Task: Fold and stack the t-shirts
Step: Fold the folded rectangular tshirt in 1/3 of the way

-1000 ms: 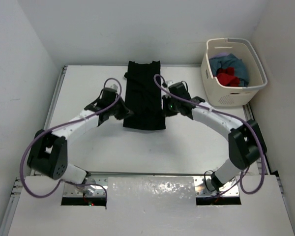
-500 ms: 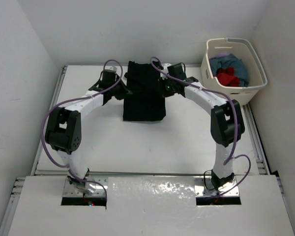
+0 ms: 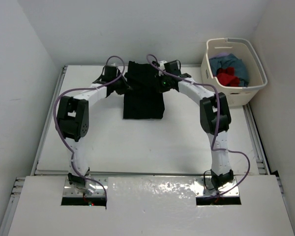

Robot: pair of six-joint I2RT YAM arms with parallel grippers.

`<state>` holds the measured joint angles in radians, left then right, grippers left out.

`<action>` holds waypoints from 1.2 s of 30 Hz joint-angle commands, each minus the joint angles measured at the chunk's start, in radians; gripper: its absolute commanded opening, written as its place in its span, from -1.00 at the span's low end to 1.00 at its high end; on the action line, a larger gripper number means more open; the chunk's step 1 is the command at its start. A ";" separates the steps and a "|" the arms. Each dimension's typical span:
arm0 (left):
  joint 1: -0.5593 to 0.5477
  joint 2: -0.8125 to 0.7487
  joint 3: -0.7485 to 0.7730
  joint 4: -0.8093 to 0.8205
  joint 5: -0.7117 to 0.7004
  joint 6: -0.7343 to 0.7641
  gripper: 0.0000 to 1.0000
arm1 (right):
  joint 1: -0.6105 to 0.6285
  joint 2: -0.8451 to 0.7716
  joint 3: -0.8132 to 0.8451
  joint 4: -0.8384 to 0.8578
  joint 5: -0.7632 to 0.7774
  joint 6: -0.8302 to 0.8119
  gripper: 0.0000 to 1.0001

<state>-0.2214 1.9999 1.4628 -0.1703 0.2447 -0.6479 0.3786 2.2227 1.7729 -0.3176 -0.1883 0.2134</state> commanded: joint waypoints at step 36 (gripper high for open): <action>0.050 -0.035 0.135 -0.097 0.002 0.163 0.99 | -0.014 -0.092 -0.015 0.113 -0.042 0.122 0.98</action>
<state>-0.1867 2.1033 1.6638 -0.2821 0.2626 -0.5034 0.3626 2.2524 1.8179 -0.2626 -0.1741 0.3191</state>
